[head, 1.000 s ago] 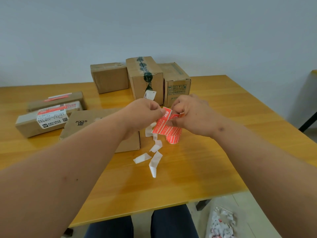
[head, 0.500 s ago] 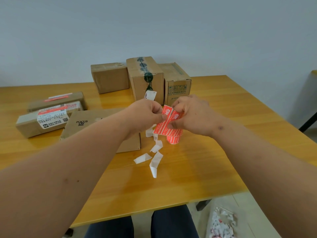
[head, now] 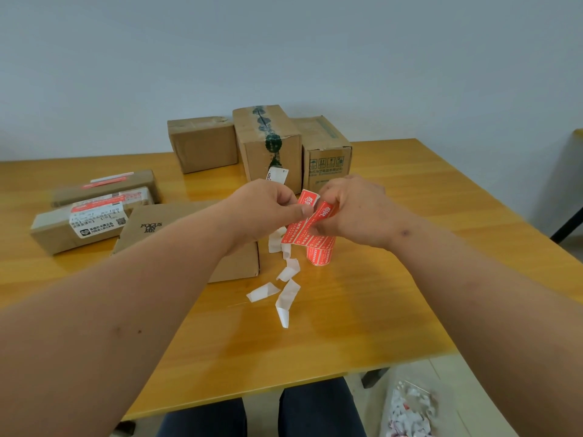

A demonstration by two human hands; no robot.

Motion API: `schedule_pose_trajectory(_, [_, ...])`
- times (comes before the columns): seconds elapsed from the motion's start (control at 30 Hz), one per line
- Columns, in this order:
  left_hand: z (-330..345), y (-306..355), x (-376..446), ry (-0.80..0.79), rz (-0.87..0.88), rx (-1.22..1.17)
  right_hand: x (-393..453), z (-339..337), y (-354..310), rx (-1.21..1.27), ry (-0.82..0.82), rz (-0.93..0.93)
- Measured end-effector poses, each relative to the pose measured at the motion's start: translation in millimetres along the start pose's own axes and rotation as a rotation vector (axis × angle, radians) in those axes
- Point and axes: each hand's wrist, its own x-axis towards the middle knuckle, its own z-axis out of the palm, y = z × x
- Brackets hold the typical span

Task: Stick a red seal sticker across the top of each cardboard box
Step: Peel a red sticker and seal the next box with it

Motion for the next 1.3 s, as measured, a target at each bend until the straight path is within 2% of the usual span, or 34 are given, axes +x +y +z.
schedule_pose_trajectory(0.1, [-0.6,2.4,-1.7,-0.031,-0.010,0.021,-0.8,0.1,1.1,-0.024,-0.007,-0.010])
schedule_pose_trajectory(0.3, [4.1,-1.3,2.7,0.045,-0.021,0.077,-1.0,1.3,0.3,-0.051,-0.016,-0.035])
schedule_pose_trajectory(0.53, [6.9,-8.2,8.7,0.128,-0.039,0.184,-4.7,1.8,-0.1,0.050,-0.066,-0.035])
schedule_pose_trajectory(0.8, [3.9,-14.5,12.8,0.319,-0.088,0.108,-6.2,1.1,-3.4,0.053,-0.141,-0.043])
schedule_pose_trajectory(0.97, [-3.6,-20.2,12.2,0.323,-0.074,0.010,-5.5,-1.2,-5.9,-0.067,-0.225,-0.056])
schedule_pose_trajectory(1.07, [-7.5,-16.0,6.5,0.232,-0.048,-0.069,-3.8,-4.1,-8.9,-0.038,-0.131,-0.027])
schedule_pose_trajectory(1.17, [-9.9,-11.2,-0.2,0.143,-0.029,-0.081,2.0,-4.1,-11.7,0.234,0.035,0.037])
schedule_pose_trajectory(1.23, [-11.7,-10.2,-2.6,0.098,-0.031,-0.068,5.5,-3.7,-13.7,0.322,0.136,0.066])
schedule_pose_trajectory(1.3, [-12.9,-9.1,-4.2,0.065,-0.040,-0.060,6.3,-4.3,-16.0,0.389,0.168,0.059])
